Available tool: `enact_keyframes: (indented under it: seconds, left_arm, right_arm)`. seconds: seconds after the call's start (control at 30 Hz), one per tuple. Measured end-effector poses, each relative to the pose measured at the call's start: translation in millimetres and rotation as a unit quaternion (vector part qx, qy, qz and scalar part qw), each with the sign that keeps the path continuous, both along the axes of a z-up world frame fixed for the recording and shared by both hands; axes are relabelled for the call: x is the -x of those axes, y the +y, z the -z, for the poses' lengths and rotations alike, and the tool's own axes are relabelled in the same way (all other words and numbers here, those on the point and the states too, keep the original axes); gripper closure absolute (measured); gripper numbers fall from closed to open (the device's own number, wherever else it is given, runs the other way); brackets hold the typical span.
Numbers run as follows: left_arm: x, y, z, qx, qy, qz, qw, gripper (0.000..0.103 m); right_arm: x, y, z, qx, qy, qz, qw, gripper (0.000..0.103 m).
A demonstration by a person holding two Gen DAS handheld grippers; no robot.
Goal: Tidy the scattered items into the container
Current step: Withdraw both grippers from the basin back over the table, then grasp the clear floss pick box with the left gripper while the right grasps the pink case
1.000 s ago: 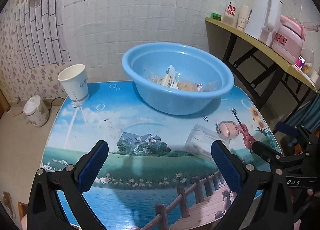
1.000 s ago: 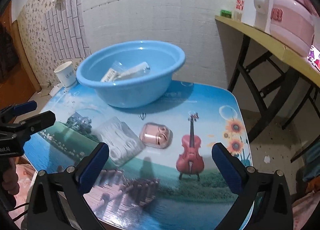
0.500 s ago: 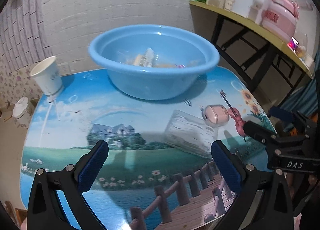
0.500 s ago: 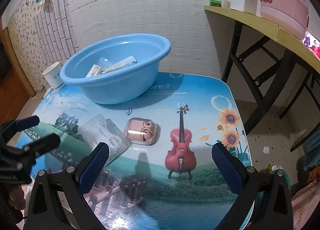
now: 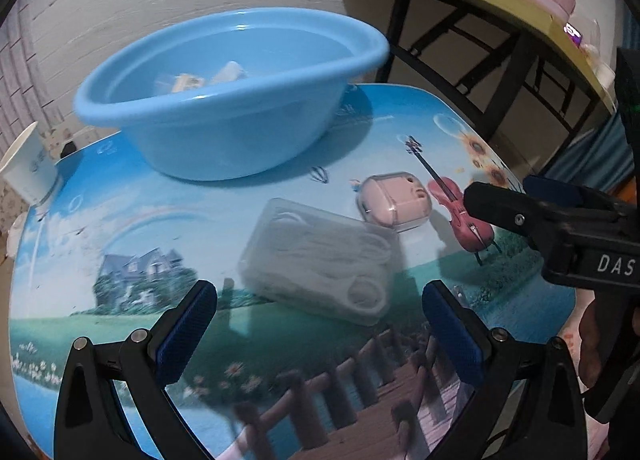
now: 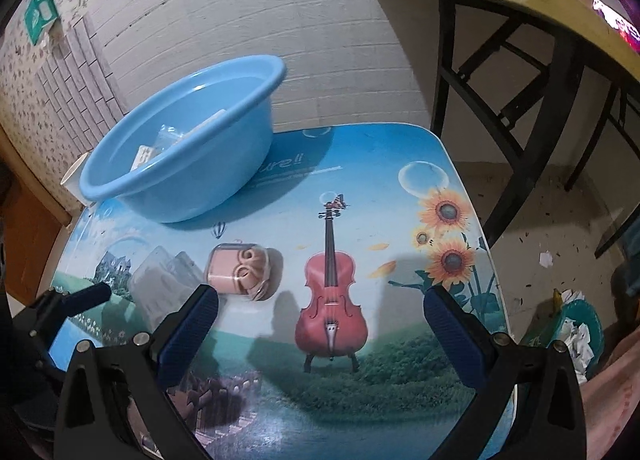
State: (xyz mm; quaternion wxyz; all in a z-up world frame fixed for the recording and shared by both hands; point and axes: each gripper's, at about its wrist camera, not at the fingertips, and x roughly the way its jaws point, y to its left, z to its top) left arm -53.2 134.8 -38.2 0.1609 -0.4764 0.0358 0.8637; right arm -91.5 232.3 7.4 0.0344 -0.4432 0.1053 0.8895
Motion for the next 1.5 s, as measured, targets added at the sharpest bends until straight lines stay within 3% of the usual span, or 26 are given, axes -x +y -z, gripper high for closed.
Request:
enact_keyframes:
  seconds: [0.23, 0.37, 0.9, 1.17, 1.33, 1.5]
  left_arm:
    - [15, 5, 13, -0.003, -0.011, 0.006, 0.9999, 0.002]
    - [17, 1, 11, 0.007, 0.009, 0.011, 0.9999, 0.020]
    - [31, -58, 14, 0.002, 0.015, -0.050, 0.9986, 0.020]
    - [31, -68, 14, -0.001, 0.015, -0.057, 0.9982, 0.019]
    - [35, -77, 17, -0.005, 0.013, -0.079, 0.9968, 0.011]
    - [37, -75, 18, 0.000, 0.013, -0.088, 0.9960, 0.009]
  right_arm:
    - [6, 3, 4, 0.003, -0.008, 0.001, 1.000, 0.000]
    - [10, -1, 6, 0.001, -0.012, -0.001, 1.000, 0.000]
    - [26, -26, 18, -0.012, -0.035, -0.012, 0.999, 0.000]
    - [35, -43, 22, -0.021, -0.042, -0.021, 0.999, 0.000]
    - [43, -52, 25, -0.023, -0.044, -0.018, 0.999, 0.001]
    - [52, -61, 29, -0.023, -0.050, -0.027, 0.998, 0.014]
